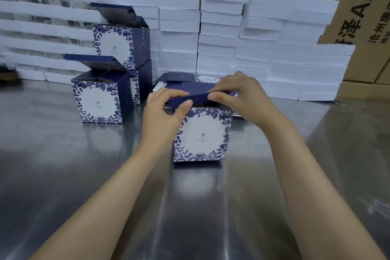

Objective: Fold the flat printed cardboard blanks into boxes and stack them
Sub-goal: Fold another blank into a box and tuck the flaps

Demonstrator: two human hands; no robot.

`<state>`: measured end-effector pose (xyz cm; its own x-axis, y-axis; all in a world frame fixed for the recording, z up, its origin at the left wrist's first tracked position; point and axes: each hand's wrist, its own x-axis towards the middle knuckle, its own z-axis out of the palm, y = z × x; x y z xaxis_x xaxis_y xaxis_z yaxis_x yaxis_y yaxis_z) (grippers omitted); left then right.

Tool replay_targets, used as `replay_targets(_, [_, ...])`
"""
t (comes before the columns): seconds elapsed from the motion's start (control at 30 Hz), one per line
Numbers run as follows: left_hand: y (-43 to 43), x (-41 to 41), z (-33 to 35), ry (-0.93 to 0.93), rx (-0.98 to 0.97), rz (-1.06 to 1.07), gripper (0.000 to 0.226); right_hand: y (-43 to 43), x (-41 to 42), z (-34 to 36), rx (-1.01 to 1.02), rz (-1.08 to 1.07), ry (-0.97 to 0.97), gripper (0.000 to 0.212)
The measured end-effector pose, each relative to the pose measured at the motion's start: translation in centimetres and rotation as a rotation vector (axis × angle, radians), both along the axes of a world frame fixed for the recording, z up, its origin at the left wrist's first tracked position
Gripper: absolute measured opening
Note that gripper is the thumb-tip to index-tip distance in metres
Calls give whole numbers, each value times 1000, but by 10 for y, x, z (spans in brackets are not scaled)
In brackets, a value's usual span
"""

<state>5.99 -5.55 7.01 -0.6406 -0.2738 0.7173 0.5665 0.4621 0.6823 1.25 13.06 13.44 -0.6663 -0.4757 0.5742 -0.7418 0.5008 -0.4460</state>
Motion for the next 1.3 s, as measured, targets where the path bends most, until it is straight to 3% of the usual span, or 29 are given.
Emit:
replay_targets(0.1, [-2,4,7,4,97,-72,17,-4,3,1,-73,53,33,11])
replay_targets(0.2, [-5,6,12,63,43,8,24,-11,8,4,-131,70,109,14])
replay_targets(0.37, [-9,7,13,111,36,58,33,-19,12,7,34,57,243,8])
replay_targets(0.6, [-3,9,11,193,-67,91,15,-31,14,1,-15,38,403,12])
replay_targets(0.77, [-6,8,10,206,-108,90,8,-28,17,7,110,110,240,11])
replay_targets(0.93, [-2,9,9,214,-203,186,9,-24,17,8,89,149,97,10])
replay_targets(1.17, [-5,6,12,47,176,-127,18,-21,13,8,44,138,69,11])
replay_targets(1.3, [-6,5,10,5,191,-146,16,-7,13,8,18,150,-31,5])
